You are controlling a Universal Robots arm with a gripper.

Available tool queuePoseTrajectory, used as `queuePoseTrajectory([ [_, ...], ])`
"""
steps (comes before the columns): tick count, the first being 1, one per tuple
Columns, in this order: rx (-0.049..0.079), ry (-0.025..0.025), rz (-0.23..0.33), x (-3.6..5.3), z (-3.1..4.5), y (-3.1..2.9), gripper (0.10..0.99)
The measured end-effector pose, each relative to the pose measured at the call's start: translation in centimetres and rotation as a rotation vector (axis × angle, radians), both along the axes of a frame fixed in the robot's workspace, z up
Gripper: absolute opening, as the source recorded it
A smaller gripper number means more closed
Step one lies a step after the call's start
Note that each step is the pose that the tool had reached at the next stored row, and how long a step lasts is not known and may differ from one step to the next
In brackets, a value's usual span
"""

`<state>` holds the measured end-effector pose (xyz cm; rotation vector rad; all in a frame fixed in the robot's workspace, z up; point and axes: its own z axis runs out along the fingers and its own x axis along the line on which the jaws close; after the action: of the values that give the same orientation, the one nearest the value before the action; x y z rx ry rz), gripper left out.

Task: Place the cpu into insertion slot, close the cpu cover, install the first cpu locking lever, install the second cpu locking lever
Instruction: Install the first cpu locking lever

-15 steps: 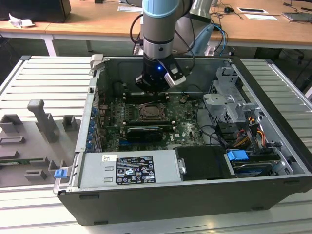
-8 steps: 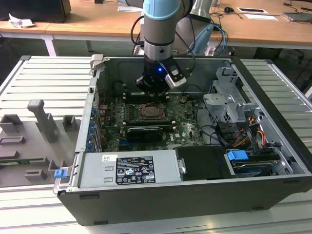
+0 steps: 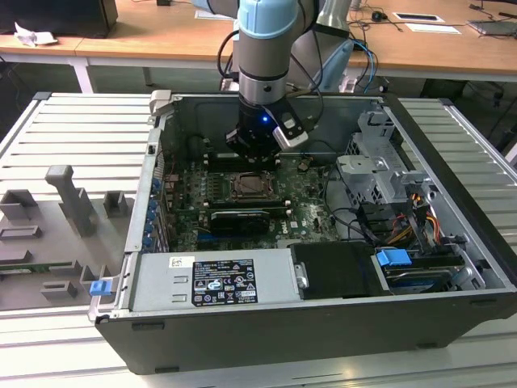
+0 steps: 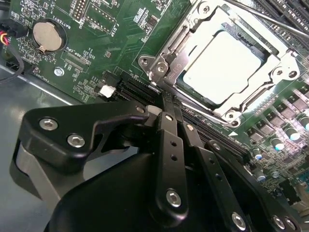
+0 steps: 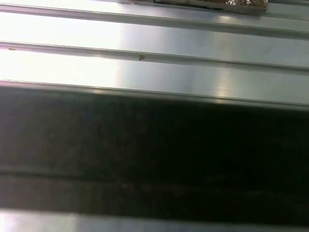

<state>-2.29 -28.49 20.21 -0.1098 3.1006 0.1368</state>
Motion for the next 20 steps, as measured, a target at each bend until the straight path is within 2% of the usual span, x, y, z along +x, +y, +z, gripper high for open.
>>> queuePoseTrajectory([
  [7, -0.001, -0.0003, 0.0, 0.01, 0.43, 0.01, 0.106],
  [10, -0.017, 0.0001, 0.0, 0.0, 0.23, 0.0, 0.106],
  [13, -0.024, 0.0, 0.0, 0.01, -0.02, 0.01, 0.106],
  [15, -0.025, 0.0001, 0.0, 0.0, -0.1, 0.0, 0.106],
  [17, -0.013, 0.0, 0.0, 0.0, -0.1, 0.01, 0.106],
  [20, -0.012, 0.0, 0.0, 0.01, 0.68, 0.01, 0.106],
])
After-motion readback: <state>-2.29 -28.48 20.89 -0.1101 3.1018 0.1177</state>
